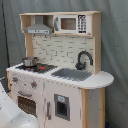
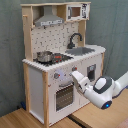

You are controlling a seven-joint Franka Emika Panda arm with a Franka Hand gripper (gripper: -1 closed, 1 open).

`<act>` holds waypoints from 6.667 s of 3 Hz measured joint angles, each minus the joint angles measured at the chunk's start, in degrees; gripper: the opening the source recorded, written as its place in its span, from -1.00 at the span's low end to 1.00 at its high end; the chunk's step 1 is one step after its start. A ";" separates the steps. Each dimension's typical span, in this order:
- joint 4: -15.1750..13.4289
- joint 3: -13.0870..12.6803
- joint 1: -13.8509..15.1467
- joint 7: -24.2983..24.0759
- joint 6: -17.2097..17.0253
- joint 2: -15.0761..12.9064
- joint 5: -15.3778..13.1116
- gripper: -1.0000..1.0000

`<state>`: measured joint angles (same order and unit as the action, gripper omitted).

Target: Play with the kitchen

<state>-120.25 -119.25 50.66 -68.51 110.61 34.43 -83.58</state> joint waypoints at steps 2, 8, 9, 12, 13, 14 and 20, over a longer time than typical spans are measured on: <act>0.14 3.57 1.09 3.13 5.94 0.01 -9.79 1.00; 4.33 3.05 11.85 -18.89 23.63 3.19 -23.75 1.00; 7.69 1.29 15.00 -19.82 25.61 5.33 -24.12 1.00; 7.58 1.47 15.18 -3.42 25.93 2.73 -17.21 1.00; 6.79 1.46 15.20 -2.76 25.95 2.74 -16.81 1.00; 6.90 1.48 15.18 -2.68 25.90 2.72 -16.81 -1.00; 8.57 1.36 14.94 35.19 23.83 3.38 -16.96 -1.00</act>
<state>-111.68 -117.89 65.60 -33.32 134.44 37.81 -100.54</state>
